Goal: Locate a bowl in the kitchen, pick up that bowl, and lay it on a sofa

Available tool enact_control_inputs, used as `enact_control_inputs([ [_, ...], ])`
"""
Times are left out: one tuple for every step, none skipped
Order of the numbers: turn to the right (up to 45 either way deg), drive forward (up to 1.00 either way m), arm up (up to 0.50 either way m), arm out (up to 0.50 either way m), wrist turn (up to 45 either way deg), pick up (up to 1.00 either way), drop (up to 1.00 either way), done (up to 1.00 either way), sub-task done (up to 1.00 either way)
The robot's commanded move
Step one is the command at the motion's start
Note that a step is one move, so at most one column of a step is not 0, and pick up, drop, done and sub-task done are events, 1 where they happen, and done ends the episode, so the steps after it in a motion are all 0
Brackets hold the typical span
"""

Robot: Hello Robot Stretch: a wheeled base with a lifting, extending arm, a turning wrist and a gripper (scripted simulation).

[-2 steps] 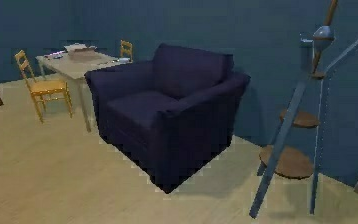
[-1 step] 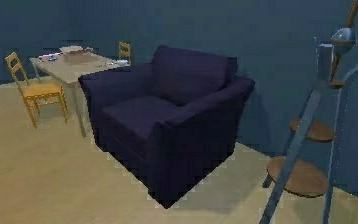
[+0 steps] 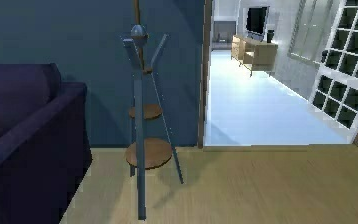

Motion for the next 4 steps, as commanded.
enact_control_inputs([
  [30.0,0.0,0.0,0.0,0.0,0.0,0.0,0.0,0.0],
  [0.0,1.0,0.0,0.0,0.0,0.0,0.0,0.0,0.0],
  [6.0,0.0,0.0,0.0,0.0,0.0,0.0,0.0,0.0],
  [0.0,0.3,0.0,0.0,0.0,0.0,0.0,0.0,0.0],
])
